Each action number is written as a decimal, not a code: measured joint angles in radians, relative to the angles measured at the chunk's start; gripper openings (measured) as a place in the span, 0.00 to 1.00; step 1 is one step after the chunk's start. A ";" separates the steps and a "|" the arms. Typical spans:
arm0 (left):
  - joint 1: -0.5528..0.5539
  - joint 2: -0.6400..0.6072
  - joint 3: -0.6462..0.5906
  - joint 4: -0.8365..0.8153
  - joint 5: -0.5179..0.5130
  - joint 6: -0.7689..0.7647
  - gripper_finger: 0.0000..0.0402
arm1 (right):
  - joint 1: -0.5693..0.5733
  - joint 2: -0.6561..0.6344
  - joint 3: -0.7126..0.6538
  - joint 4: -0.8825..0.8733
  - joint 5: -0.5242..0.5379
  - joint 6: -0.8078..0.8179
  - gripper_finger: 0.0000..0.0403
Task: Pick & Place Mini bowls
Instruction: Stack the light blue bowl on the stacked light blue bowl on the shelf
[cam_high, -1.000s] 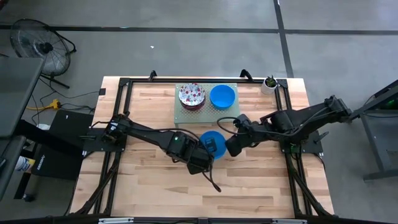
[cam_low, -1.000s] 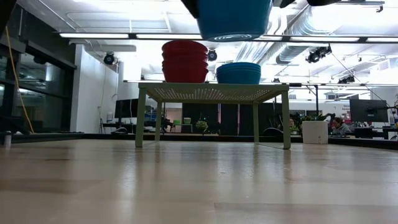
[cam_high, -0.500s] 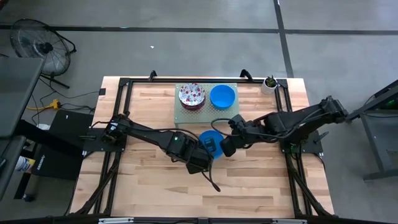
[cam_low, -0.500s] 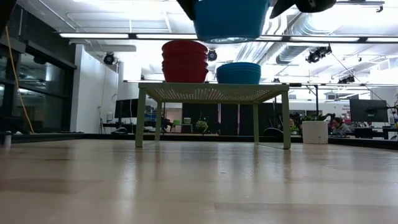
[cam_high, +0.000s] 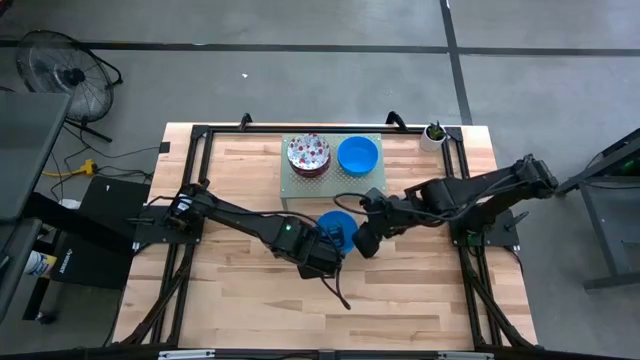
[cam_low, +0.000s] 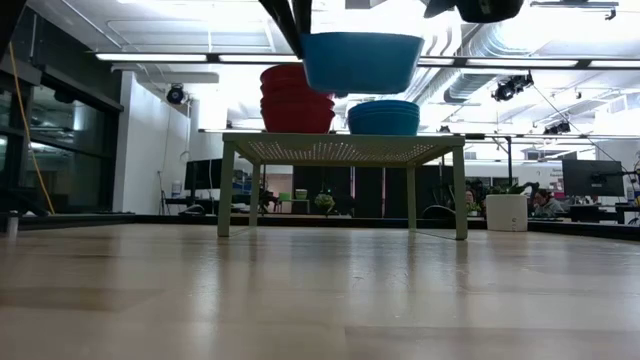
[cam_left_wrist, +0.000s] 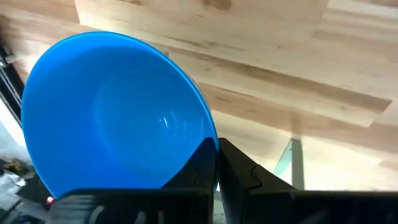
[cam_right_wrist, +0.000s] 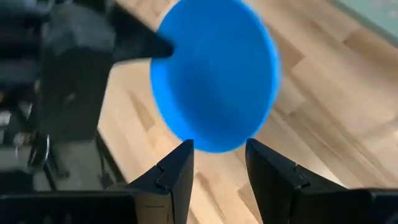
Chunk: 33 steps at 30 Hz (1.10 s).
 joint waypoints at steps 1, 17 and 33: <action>-0.003 0.000 0.000 0.000 0.000 0.014 0.00 | 0.000 -0.003 0.001 0.000 -0.024 -0.026 0.33; -0.026 0.000 0.000 0.019 -0.038 0.154 0.00 | -0.040 -0.093 0.003 -0.081 -0.052 -0.123 0.33; -0.024 0.000 0.000 0.099 -0.053 0.198 0.00 | -0.054 -0.051 0.003 -0.065 0.006 -0.163 0.33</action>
